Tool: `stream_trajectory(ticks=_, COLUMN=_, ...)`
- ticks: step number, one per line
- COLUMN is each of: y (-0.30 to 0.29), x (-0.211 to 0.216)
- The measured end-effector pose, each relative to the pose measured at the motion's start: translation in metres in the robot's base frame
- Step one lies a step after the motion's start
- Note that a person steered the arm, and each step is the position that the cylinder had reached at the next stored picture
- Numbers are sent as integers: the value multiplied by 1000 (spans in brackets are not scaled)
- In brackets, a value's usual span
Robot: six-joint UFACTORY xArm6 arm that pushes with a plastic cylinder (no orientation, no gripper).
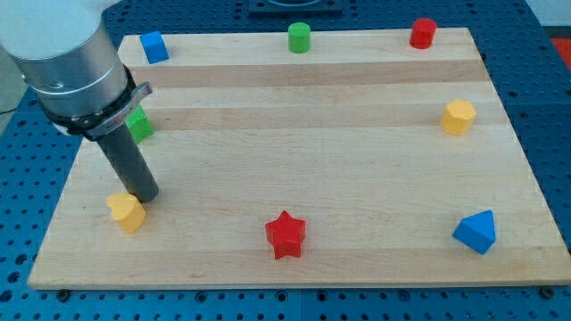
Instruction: Push the yellow heart to the bottom left
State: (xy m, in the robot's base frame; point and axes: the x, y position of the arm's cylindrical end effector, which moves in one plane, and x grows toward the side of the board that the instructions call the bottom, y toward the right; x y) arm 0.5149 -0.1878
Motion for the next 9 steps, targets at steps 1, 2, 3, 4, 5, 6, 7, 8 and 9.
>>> stream_trajectory(ticks=1, y=16, x=0)
stream_trajectory(ticks=2, y=7, x=7)
stream_trajectory(ticks=3, y=-20, x=17)
stream_trajectory(ticks=4, y=-28, x=17)
stream_trajectory(ticks=5, y=-28, x=23)
stream_trajectory(ticks=6, y=-28, x=28)
stream_trajectory(ticks=7, y=-30, x=38)
stream_trajectory(ticks=8, y=-31, x=43)
stream_trajectory(ticks=9, y=-17, x=17)
